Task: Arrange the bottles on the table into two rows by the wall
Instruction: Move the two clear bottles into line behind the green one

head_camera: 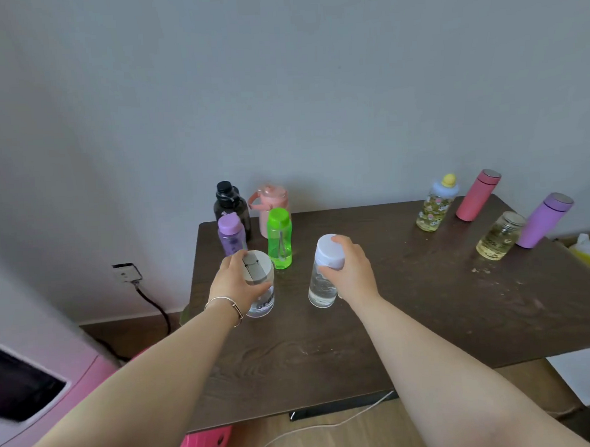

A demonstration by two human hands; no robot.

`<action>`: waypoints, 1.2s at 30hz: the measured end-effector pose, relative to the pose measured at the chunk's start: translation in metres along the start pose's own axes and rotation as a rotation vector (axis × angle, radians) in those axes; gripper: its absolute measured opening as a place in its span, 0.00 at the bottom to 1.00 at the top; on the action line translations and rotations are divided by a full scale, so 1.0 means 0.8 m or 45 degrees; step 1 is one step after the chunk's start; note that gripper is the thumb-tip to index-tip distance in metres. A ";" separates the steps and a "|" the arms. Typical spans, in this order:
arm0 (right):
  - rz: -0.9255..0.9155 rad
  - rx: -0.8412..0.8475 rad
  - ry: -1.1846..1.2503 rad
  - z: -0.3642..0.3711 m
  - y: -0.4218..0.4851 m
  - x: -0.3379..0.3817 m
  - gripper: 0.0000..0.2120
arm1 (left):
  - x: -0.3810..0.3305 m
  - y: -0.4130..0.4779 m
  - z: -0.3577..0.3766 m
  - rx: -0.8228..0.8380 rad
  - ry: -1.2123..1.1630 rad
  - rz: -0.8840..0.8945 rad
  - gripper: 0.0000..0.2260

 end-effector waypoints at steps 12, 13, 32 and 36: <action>-0.035 0.095 -0.024 0.102 -0.010 0.041 0.30 | 0.083 0.031 -0.008 0.000 -0.009 -0.102 0.39; -0.038 0.104 -0.028 0.107 -0.009 0.040 0.30 | 0.084 0.032 -0.005 0.003 -0.011 -0.103 0.39; -0.111 0.188 -0.084 0.128 0.004 0.034 0.30 | 0.081 0.046 0.033 0.039 0.008 -0.077 0.38; -0.132 0.194 -0.074 0.130 0.004 0.034 0.31 | 0.081 0.048 0.033 0.049 0.005 -0.063 0.38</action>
Point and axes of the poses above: each hand's wrist, its own y-axis towards the middle knuckle, its own z-axis out of the palm, x = y × z, the point moved 9 cm from there along y, towards the middle knuckle, and after that the axes turned 15 degrees about -x, right-handed, at the moved point
